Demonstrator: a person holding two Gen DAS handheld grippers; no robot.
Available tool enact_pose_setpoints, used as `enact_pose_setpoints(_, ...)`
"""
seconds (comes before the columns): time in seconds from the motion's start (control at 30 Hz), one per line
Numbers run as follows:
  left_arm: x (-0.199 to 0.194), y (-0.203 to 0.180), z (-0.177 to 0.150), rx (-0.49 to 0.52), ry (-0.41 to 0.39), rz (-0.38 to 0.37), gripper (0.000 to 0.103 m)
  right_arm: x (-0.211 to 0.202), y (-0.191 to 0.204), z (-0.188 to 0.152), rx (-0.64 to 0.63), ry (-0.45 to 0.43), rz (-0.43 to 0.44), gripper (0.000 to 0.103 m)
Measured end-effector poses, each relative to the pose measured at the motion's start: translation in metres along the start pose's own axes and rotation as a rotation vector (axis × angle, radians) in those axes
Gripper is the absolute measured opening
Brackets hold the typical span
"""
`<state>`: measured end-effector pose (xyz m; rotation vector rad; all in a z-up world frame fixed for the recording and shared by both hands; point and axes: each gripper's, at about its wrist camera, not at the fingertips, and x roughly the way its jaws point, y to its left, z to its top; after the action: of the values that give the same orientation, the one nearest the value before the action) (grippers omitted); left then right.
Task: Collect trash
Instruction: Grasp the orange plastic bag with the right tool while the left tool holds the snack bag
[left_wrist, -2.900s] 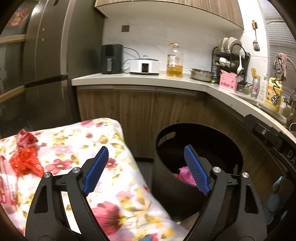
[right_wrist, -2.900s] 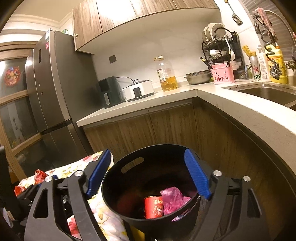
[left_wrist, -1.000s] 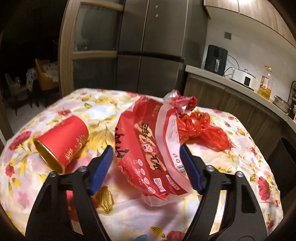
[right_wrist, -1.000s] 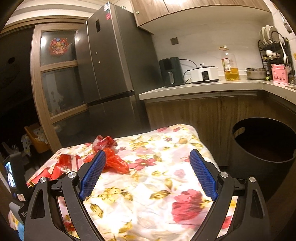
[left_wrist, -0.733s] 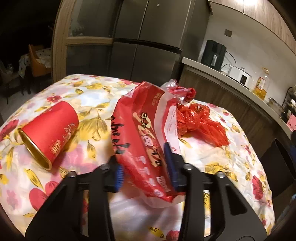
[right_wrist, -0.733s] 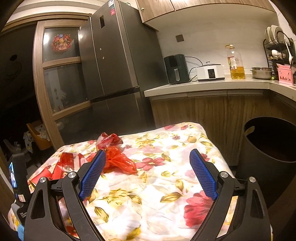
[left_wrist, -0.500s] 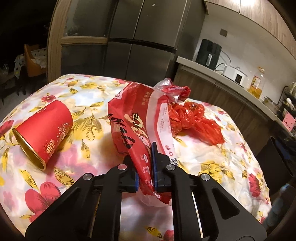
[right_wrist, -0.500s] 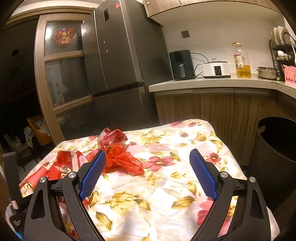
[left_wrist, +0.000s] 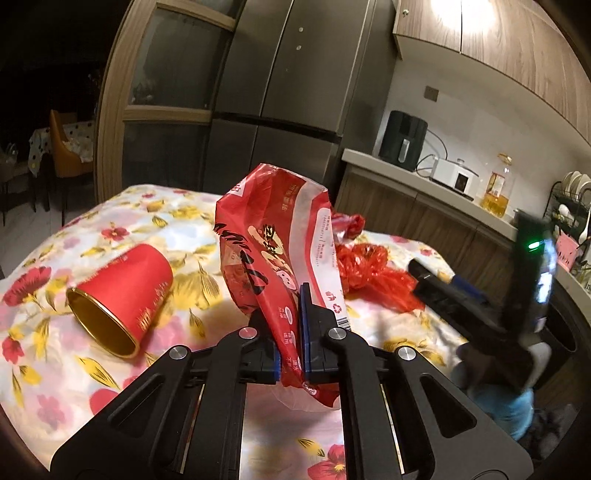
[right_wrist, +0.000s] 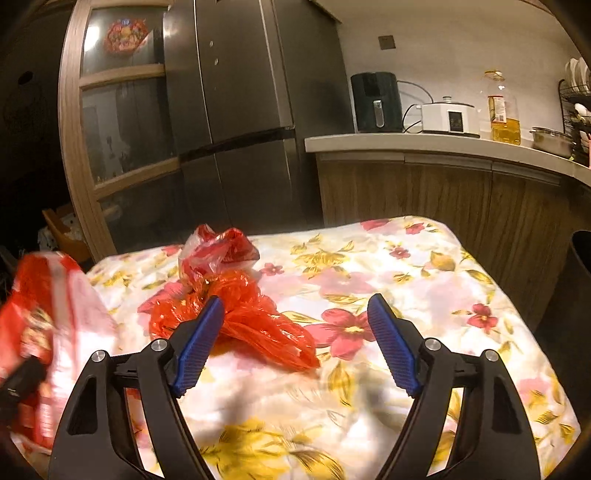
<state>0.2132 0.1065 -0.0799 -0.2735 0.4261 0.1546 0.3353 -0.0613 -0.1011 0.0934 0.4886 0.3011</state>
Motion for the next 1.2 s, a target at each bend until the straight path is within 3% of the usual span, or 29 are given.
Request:
enact_pose_setpoints(0.3, -0.002, 0.004, 0.007, -0.01, -0.02, -0.01, 0.007, 0.028, 0.001, -0.007, 0.0, 0.096, 0.01, 0.066)
enact_pose_setpoints(0.4, -0.001, 0.006, 0.008, -0.02, -0.017, -0.011, 0.007, 0.031, 0.005, -0.009, -0.015, 0.108, 0.023, 0.055)
enact_pose_setpoints(0.57, -0.003, 0.007, 0.009, -0.023, -0.021, -0.008, 0.007, 0.033, 0.009, -0.011, -0.035, 0.124, 0.044, 0.026)
enact_pose_setpoints(0.7, -0.004, 0.007, 0.009, -0.024, -0.022, -0.006, 0.007, 0.031, 0.009, -0.012, -0.032, 0.122, 0.066, 0.009)
enact_pose_setpoints(1.2, -0.019, 0.002, 0.013, -0.009, -0.045, -0.006, 0.007, -0.03, 0.006, -0.009, -0.046, 0.028, 0.104, 0.004)
